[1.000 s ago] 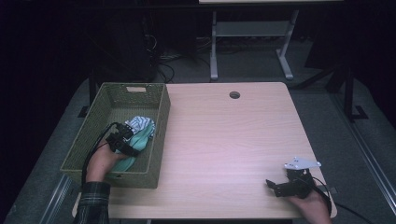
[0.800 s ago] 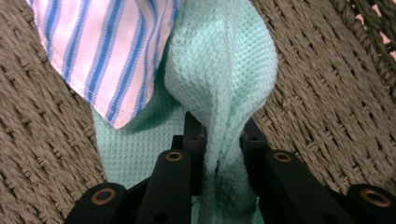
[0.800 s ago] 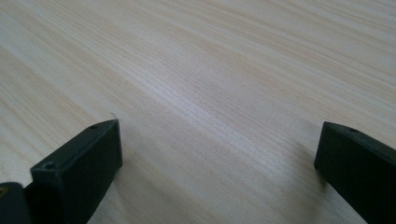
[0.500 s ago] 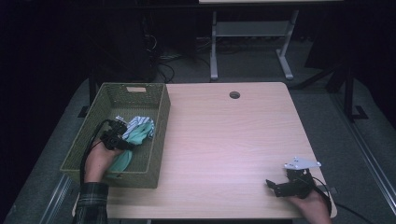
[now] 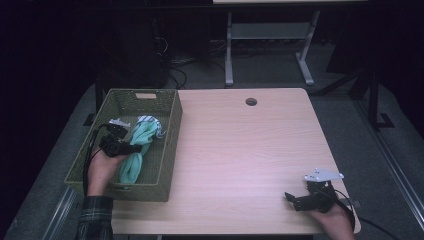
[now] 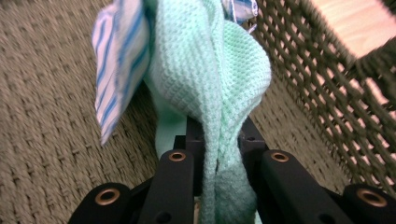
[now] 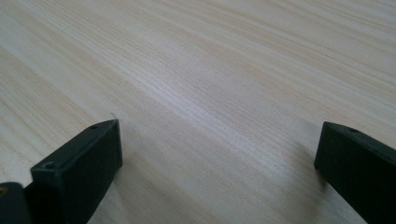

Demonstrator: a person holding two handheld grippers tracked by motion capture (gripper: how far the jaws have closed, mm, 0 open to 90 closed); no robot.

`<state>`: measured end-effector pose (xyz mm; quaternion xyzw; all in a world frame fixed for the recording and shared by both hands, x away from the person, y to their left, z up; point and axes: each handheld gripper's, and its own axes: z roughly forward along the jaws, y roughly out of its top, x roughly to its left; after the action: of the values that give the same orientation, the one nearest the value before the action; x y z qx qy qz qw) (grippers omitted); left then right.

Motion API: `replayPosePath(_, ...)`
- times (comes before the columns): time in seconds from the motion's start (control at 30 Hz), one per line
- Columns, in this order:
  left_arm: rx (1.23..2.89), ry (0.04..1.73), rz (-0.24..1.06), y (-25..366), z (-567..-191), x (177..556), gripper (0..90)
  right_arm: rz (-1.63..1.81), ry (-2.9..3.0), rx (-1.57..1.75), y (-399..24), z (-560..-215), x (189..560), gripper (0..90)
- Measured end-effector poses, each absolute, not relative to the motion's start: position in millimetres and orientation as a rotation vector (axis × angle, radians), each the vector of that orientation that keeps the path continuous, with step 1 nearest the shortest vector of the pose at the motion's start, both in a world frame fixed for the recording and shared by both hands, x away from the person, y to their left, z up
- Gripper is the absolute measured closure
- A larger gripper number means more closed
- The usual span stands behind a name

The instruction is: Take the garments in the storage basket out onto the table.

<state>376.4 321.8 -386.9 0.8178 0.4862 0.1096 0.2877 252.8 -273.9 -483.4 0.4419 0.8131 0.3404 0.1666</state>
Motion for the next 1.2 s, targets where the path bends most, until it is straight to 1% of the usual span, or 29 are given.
replayPosePath(0.1,2.14,1.292,0.317,324.3,-383.0,374.4,79.0,0.969,2.314,1.258,-273.9,-483.4,252.8,0.3)
replayPosePath(0.33,2.04,1.261,0.31,330.1,-374.9,370.7,79.4,0.969,2.315,1.258,-273.9,-483.4,252.8,0.3)
replayPosePath(0.53,1.963,1.228,0.329,332.3,-366.9,366.5,79.4,0.969,2.314,1.258,-273.9,-483.4,252.8,0.3)
replayPosePath(0.63,1.95,1.205,0.348,332.9,-362.5,364.5,79.4,0.969,2.315,1.259,-273.9,-483.3,252.8,0.3)
replayPosePath(0.97,1.896,1.15,0.346,330.0,-350.0,359.2,79.4,0.969,2.315,1.258,-274.0,-483.3,252.8,0.4)
replayPosePath(1.2,1.871,1.094,0.348,325.2,-334.0,354.3,79.4,0.97,2.314,1.259,-273.9,-483.4,252.8,0.3)
